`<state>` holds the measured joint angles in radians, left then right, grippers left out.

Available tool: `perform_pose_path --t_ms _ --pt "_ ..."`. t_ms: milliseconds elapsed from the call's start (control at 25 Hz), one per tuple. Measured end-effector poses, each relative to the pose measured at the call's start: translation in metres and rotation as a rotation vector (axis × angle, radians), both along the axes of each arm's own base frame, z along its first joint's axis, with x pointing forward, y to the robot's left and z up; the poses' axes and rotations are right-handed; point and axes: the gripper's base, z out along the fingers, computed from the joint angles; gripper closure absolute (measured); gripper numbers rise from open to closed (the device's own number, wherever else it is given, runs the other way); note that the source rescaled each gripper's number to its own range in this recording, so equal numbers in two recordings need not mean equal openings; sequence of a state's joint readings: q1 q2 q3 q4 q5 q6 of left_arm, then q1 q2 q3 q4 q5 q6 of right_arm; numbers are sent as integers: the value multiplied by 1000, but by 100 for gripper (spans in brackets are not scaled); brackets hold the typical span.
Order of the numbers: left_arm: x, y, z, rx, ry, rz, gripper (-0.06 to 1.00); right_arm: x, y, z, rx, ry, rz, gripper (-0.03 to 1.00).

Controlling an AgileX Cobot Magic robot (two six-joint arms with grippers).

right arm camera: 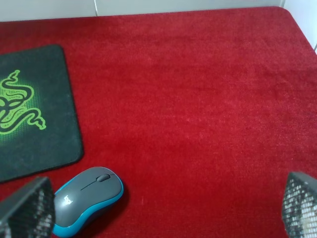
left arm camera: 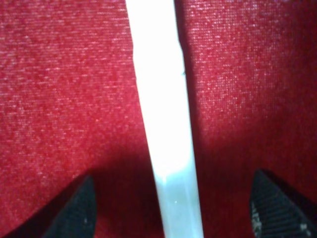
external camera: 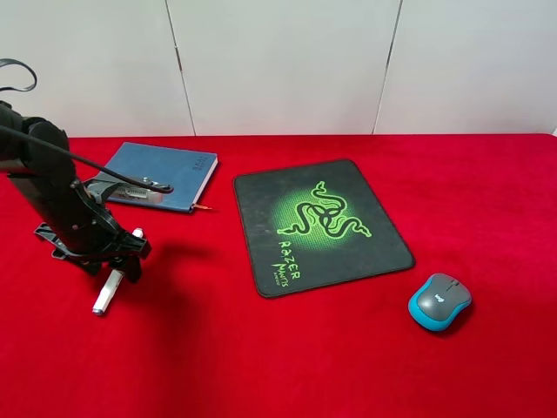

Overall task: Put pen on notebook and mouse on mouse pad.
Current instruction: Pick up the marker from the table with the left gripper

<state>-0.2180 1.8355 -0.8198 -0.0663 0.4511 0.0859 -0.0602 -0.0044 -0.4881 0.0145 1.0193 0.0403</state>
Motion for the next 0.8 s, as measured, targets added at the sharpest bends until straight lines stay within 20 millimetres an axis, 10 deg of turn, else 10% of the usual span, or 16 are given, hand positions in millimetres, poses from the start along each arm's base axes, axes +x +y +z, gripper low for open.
perform_pose_path --t_ms 520,800 --pt "0 0 0 0 2 0 93 0 0 0 0 0 0 -3" --pt "0 0 0 0 2 0 94 0 0 0 0 0 0 -3"
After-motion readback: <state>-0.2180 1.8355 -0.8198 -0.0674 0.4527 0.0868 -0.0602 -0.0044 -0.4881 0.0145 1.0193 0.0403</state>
